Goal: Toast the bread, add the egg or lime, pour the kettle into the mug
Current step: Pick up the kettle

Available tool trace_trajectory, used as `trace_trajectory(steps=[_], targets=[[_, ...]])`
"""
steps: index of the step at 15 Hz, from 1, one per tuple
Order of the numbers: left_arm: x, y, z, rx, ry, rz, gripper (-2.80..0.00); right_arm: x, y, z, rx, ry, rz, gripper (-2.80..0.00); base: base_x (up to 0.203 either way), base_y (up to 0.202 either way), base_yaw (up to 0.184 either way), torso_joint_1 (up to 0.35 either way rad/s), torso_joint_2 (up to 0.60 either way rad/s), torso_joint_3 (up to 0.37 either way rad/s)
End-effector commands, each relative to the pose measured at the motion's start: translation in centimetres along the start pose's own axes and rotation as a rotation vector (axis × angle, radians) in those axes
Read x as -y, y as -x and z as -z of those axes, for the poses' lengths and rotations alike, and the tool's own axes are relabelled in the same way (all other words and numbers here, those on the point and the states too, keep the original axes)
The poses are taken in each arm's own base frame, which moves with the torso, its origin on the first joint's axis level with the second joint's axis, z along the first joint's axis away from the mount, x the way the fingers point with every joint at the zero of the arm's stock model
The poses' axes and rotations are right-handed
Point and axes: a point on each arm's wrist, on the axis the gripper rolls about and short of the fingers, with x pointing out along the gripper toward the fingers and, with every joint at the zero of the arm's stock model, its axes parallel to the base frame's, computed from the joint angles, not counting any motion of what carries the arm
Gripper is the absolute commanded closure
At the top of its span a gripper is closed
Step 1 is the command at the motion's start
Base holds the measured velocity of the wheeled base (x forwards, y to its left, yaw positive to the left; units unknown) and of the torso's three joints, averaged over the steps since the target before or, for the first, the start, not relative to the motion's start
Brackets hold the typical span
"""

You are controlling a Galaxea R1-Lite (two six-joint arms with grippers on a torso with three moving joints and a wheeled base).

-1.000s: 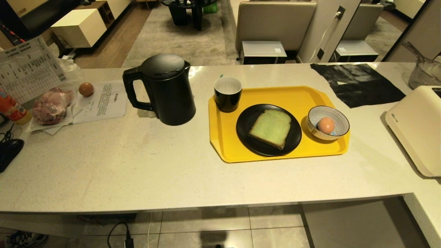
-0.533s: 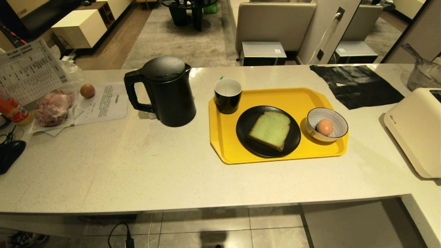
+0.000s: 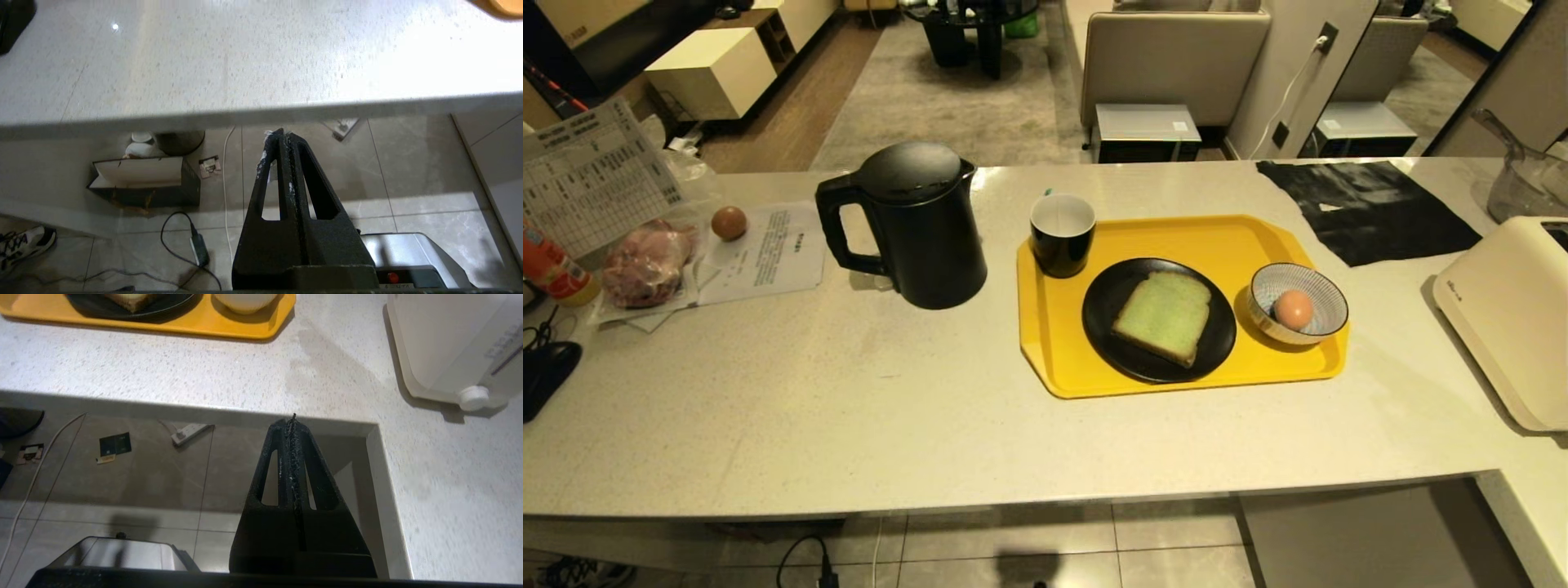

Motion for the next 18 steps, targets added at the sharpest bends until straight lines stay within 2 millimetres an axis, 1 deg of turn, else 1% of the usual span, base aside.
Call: trace_trajectory(steps=[1,11,18], targets=[[0.0,-0.01,0.01,-0.001,-0.001,-0.002,0.0,-0.06,-0.18,0.78,-0.029,0.001,-0.003,0.0,0.181,0.0,0.003,0.0,0.0,0.007],[0.0,-0.01,-0.01,0.0,0.005,0.0,0.0,-0.06,-0.18,0.77,-0.029,-0.003,-0.004,0.0,0.188,0.0,0.001,0.006,0.0,0.003],[0.0,-0.01,-0.02,0.002,0.003,0.0,0.0,-0.06,-0.18,0.77,-0.029,-0.022,-0.002,0.0,0.008,0.0,0.0,0.001,0.0,0.0]])
